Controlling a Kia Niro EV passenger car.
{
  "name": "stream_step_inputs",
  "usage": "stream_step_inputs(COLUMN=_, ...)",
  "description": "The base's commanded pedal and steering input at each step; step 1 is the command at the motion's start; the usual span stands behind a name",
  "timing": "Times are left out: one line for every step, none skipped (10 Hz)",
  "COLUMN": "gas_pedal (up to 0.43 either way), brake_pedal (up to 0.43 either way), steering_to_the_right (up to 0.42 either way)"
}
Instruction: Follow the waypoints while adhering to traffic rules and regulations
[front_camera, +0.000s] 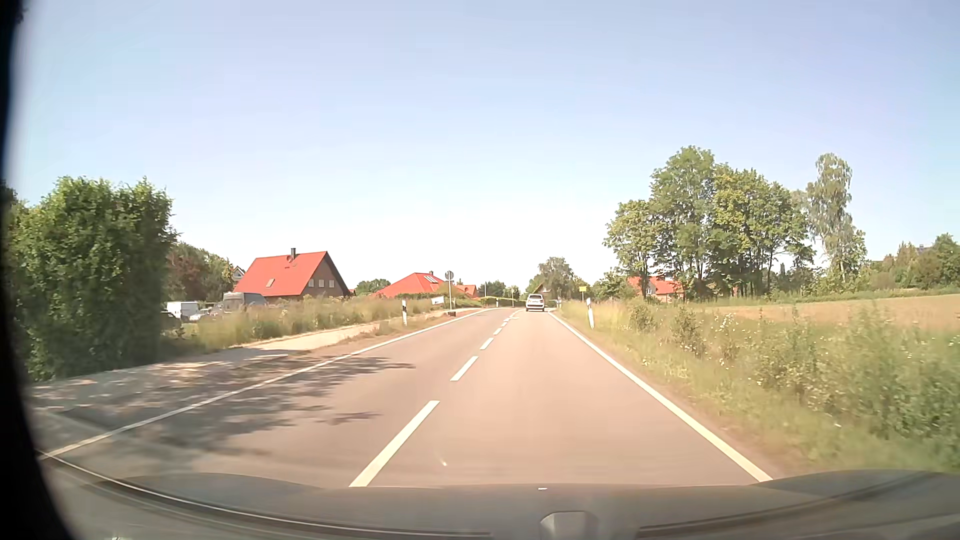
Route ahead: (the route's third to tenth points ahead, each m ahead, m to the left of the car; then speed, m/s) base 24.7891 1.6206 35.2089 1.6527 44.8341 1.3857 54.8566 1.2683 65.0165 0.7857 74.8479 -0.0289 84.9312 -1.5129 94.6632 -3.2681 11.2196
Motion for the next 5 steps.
stream_step_inputs(gas_pedal=0.157, brake_pedal=0.006, steering_to_the_right=0.003)
stream_step_inputs(gas_pedal=0.157, brake_pedal=0.006, steering_to_the_right=0.003)
stream_step_inputs(gas_pedal=0.157, brake_pedal=0.006, steering_to_the_right=0.003)
stream_step_inputs(gas_pedal=0.157, brake_pedal=0.006, steering_to_the_right=0.003)
stream_step_inputs(gas_pedal=0.157, brake_pedal=0.006, steering_to_the_right=0.003)
